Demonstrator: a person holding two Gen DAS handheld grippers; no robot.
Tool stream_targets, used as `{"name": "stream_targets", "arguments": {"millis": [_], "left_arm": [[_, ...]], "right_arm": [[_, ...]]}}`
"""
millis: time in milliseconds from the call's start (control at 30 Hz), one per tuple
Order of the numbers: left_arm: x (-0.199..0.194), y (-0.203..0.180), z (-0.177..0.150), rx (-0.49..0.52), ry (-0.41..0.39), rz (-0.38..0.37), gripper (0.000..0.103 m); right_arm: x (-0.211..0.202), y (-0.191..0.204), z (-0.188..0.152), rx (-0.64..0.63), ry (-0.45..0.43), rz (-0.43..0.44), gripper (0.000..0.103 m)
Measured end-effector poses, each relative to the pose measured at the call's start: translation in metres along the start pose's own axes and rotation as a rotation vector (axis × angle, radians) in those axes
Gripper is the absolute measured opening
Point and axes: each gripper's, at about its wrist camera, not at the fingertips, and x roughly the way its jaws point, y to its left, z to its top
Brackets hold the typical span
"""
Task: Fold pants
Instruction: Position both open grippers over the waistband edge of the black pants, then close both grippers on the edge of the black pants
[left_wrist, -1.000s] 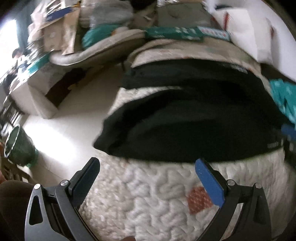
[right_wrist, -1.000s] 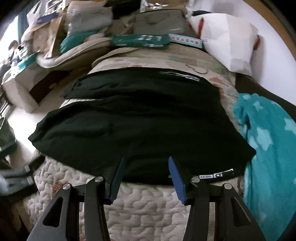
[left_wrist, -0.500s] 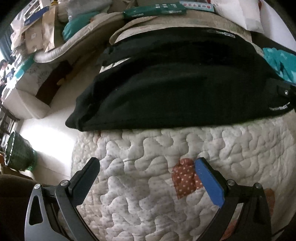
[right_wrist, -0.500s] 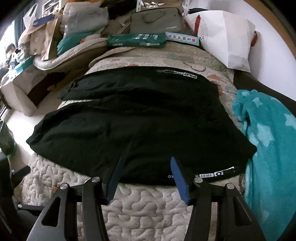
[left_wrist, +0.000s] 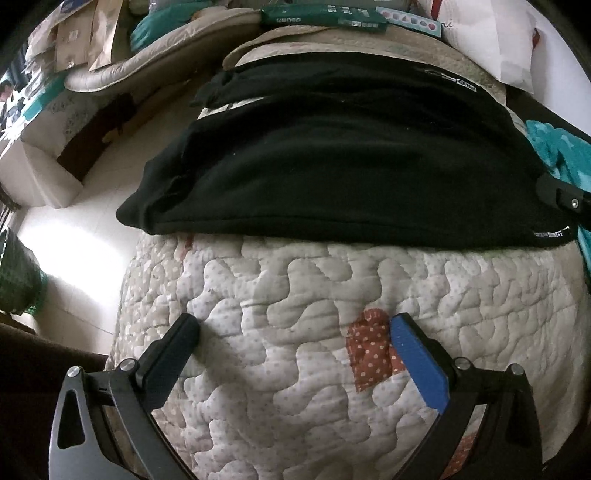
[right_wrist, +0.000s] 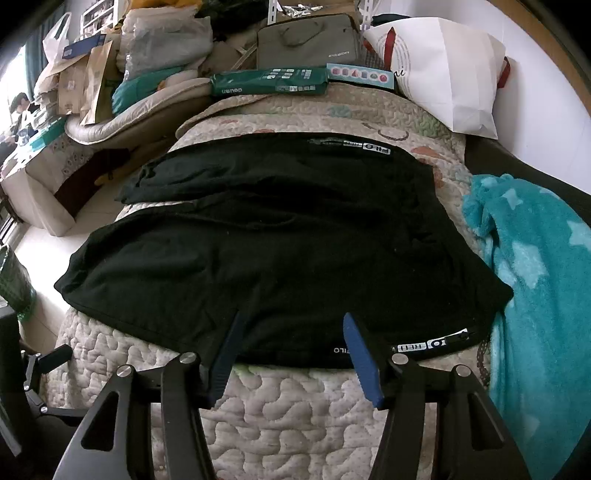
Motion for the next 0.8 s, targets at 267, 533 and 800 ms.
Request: {"name": "stream_targets", "arguments": {"millis": [267,533,800], "left_arm": [[-0.031,-0.003,0.020,0.016,-0.099,-0.004,0.102],[-0.057,0.002,0.062,0.054,-0.189,0.013,0.102],[-0.048,0.031,0.138,0.011,-0.188,-0.029,0.102]], "right_arm": [[0.000,-0.001,0.001,0.004,-0.001,-0.001,0.062],[-0.008,-0.007,0.030,0.025,-0.019,0.001,0.062],[-0.024,-0.032,0.110,-0.025,-0.123,-0.055,0.067]]}}
